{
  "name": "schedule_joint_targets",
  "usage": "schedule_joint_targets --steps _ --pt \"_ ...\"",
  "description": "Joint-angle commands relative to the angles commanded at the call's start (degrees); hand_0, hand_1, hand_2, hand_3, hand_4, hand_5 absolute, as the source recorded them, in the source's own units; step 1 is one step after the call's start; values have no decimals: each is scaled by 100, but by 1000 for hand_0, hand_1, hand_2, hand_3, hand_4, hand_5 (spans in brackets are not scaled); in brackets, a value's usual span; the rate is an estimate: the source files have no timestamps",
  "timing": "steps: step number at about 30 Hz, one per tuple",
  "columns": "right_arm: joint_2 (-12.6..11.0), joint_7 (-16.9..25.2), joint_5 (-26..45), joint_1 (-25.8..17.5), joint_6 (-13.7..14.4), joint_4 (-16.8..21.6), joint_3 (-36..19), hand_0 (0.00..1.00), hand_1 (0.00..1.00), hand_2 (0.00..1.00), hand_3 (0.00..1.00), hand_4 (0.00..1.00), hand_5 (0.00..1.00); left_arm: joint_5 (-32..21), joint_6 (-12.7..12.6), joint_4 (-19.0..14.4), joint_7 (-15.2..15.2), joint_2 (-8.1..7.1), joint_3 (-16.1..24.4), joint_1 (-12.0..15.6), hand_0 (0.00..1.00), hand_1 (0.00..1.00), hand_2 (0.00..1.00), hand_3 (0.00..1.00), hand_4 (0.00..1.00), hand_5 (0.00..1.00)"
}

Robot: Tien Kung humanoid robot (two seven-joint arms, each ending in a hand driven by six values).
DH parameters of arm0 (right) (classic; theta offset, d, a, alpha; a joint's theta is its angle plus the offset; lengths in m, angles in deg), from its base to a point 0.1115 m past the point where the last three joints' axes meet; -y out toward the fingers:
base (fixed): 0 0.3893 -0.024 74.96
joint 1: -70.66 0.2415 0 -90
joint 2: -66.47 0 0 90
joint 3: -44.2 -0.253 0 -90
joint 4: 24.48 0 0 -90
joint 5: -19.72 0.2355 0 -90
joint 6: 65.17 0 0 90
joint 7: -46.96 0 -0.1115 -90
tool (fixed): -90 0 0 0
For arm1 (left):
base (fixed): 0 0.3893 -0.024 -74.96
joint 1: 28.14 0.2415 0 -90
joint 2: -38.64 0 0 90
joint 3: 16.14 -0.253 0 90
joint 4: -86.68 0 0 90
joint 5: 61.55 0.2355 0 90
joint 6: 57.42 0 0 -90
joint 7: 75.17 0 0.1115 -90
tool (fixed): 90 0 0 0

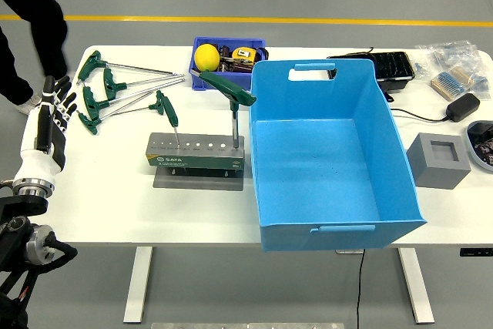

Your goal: Lift tool from toolbox,place it in box,lift tool from toolbox,place it in box

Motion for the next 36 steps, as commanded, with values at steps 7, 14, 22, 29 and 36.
schedule_joint_targets --steps 7,14,22,29,36 --pt "-2 -9 -18 -11 6 0 -18 793 753 767 733 973 834 -1 -7 3 9 -4 -1 10 927 945 950 901 987 998" --pt "8 -9 -31 -3 5 0 -40 793 753 768 734 975 834 -8 -7 -3 29 -5 0 4 929 949 952 899 986 998" --pt "-2 -21 -68 -7 11 0 -75 793 753 768 735 975 834 -9 -9 -11 39 1 -13 -7 929 952 952 899 985 998" --pt "3 -12 -28 -9 4 0 -33 793 753 768 732 975 834 -27 -10 -15 69 -10 -15 0 929 952 953 899 985 998" --pt "-2 -12 -28 -6 9 0 -42 792 753 768 733 975 834 -31 -20 -15 78 -13 -24 -3 929 953 955 898 985 998"
